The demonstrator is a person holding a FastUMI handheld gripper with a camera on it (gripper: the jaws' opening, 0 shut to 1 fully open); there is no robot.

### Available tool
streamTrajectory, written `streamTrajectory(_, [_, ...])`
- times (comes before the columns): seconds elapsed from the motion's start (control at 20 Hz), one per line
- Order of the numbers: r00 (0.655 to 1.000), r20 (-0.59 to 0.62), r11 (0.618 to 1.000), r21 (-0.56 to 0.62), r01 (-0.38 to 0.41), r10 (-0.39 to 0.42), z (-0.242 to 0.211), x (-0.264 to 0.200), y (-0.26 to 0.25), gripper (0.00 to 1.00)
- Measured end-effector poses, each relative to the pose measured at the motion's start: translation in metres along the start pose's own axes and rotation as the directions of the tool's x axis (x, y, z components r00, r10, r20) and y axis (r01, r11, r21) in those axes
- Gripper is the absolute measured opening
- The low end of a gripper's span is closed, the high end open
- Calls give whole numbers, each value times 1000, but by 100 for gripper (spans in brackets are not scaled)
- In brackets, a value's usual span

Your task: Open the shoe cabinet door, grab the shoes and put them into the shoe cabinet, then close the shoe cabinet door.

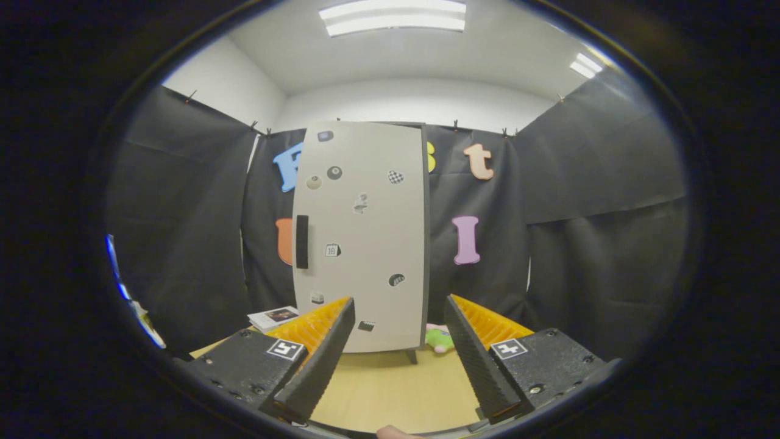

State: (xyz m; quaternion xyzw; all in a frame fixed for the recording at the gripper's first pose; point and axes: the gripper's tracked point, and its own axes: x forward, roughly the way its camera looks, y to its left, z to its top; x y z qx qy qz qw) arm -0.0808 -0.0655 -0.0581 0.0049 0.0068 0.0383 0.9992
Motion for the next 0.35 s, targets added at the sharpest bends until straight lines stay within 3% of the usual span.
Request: streamTrajectory(0.35, [1000, 7, 999, 32, 10, -10, 1, 2, -7, 96])
